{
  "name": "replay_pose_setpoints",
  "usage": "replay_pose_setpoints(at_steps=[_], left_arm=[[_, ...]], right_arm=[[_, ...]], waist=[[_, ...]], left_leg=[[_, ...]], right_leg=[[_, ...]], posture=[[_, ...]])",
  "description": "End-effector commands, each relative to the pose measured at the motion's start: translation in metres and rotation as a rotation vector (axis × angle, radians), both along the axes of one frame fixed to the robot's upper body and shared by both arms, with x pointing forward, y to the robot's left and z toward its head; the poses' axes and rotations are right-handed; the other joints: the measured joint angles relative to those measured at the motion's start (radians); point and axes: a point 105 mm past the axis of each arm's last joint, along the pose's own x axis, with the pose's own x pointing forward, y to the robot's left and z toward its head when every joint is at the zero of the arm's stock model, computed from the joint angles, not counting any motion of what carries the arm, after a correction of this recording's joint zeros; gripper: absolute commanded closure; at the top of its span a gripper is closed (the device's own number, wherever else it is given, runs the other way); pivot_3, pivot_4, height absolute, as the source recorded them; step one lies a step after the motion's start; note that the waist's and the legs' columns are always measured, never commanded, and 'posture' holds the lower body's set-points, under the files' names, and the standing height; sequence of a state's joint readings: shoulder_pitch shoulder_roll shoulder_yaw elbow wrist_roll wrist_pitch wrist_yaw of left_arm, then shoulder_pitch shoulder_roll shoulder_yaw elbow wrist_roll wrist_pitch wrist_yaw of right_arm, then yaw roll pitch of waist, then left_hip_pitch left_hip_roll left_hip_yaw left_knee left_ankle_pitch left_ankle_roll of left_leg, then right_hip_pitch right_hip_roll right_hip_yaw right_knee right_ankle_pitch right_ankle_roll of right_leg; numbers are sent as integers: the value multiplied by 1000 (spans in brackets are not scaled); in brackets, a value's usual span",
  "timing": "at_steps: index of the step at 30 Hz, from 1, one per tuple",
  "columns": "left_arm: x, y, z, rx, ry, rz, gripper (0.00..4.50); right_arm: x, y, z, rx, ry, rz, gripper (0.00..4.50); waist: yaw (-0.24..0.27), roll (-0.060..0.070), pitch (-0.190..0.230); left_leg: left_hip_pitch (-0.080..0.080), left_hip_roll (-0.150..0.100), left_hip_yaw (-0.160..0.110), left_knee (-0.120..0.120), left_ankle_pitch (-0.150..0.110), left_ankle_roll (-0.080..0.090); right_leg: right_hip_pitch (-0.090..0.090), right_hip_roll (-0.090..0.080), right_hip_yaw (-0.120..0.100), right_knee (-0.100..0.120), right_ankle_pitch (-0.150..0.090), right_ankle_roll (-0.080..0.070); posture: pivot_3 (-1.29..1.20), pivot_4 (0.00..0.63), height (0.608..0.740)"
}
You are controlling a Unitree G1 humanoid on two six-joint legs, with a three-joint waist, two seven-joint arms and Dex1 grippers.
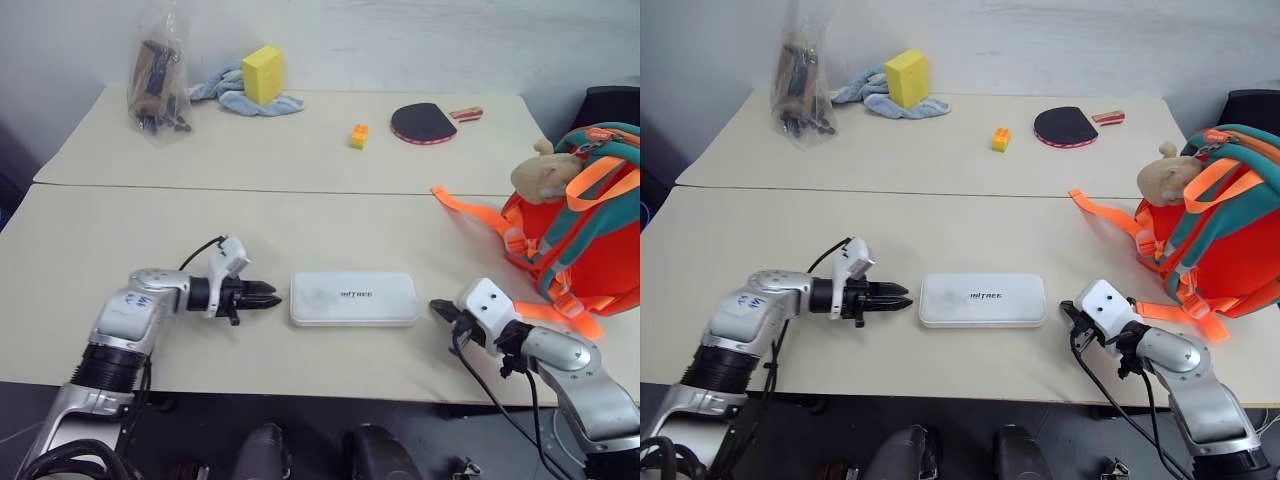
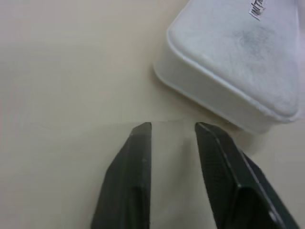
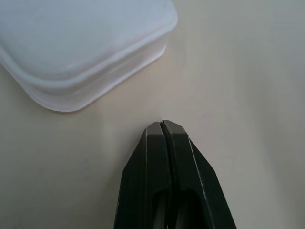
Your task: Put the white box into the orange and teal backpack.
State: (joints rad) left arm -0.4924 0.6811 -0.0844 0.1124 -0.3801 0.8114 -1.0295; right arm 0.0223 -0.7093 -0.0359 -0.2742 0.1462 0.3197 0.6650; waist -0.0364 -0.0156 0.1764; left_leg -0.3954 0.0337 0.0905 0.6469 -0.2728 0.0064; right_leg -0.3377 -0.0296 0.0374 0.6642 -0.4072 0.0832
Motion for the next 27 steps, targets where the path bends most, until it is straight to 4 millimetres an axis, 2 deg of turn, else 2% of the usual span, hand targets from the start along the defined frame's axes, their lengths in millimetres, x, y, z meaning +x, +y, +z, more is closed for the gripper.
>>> replay_pose_setpoints(at_steps=[1, 7, 12, 21, 27], left_arm=[[-7, 14, -12, -29, 198, 83, 1864], [-14, 1, -15, -64, 404, 114, 136], [-17, -14, -25, -21, 448, 105, 136], [-16, -70, -18, -137, 589, 12, 136], [-19, -89, -19, -133, 625, -35, 136]], right_arm=[[1, 2, -2, -11, -8, 1, 4500], [3, 7, -4, -18, -15, 17, 4500], [9, 13, -4, -35, -26, 37, 4500], [17, 21, -2, -46, -41, 54, 4500], [15, 23, -5, -45, -35, 50, 4500]], waist=[[0, 0, 0], [-1, 0, 0], [3, 1, -1], [18, 1, -3], [20, 1, -3]], left_leg=[[1, 0, 0, 0, 0, 0], [7, 0, 0, -1, -1, -1], [12, 0, 0, -1, -2, -2], [12, -3, -1, 1, -3, 0], [12, -4, -1, 1, -3, 0]], right_leg=[[1, 0, 0, 0, 0, 0], [7, 0, 0, -1, 0, 0], [14, 0, 0, -4, 0, 0], [16, -4, -1, -5, 0, 0], [16, -4, -1, -5, 0, 0]], posture=[[0, 150, 740], [0, 150, 740], [0, 150, 740], [0, 150, 740], [0, 150, 740]])
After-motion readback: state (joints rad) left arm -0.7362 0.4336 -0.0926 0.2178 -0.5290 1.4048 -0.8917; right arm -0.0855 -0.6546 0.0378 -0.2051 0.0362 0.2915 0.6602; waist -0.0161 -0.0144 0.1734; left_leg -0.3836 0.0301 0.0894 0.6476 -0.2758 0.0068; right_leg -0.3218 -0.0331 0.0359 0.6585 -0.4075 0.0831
